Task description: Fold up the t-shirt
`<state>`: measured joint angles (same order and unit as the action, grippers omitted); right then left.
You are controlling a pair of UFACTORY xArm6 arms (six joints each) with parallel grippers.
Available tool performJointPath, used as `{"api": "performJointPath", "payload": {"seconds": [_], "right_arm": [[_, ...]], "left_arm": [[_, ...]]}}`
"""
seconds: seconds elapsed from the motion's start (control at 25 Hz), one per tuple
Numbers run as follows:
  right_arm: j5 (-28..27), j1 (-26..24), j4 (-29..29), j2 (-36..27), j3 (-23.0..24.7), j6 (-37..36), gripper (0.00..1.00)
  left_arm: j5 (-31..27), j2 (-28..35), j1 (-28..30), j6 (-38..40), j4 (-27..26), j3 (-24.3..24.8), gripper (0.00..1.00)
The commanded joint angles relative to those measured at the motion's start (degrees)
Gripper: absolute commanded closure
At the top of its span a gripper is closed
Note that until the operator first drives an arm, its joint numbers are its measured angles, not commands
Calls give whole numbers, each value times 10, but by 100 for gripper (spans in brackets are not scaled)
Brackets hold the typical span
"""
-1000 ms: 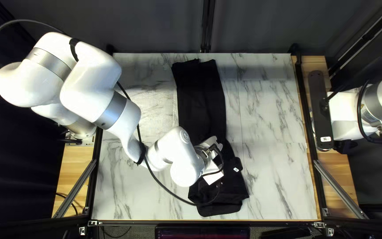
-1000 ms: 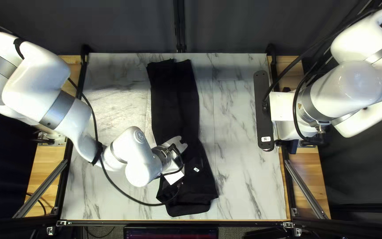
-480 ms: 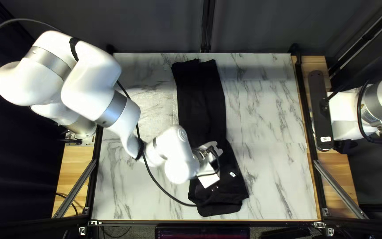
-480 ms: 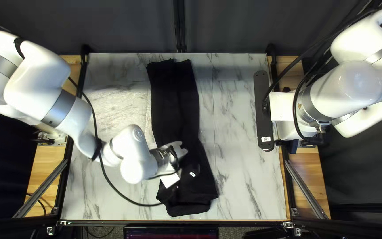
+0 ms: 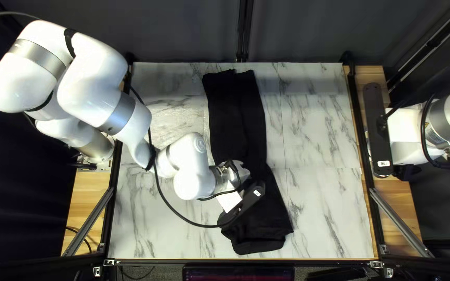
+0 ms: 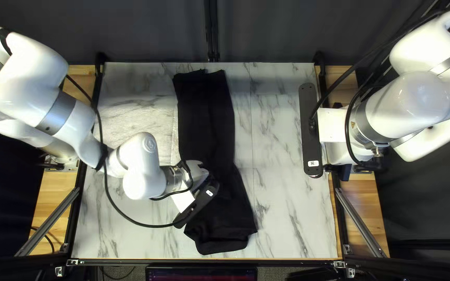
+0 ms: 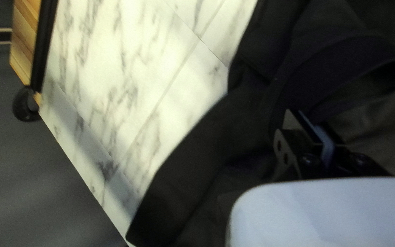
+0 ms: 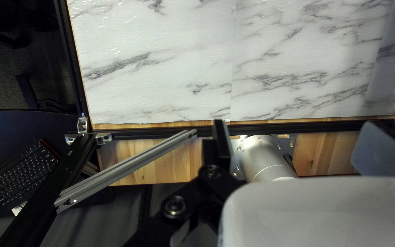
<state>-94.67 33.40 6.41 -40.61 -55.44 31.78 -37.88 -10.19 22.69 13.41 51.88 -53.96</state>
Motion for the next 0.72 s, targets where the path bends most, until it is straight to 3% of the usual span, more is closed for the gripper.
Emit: {"api": "performJointPath", "payload": {"seconds": [0.04, 0.44, 0.48, 0.52, 0.56, 0.72], "right_arm": [[0, 0, 0, 0, 0, 0, 0], [0, 0, 0, 0, 0, 0, 0], [0, 0, 0, 0, 0, 0, 0], [0, 0, 0, 0, 0, 0, 0], [0, 0, 0, 0, 0, 0, 0], [0, 0, 0, 0, 0, 0, 0]], "left_arm": [[-69, -31, 28, -23, -53, -38, 100], [-117, -94, 36, -45, -102, -97, 100], [-119, -96, 37, -46, -103, -100, 80], [-124, -98, 38, -49, -105, -105, 7], [-126, -99, 39, -49, -106, -107, 0], [-143, -105, 41, -58, -114, -119, 0]]}}
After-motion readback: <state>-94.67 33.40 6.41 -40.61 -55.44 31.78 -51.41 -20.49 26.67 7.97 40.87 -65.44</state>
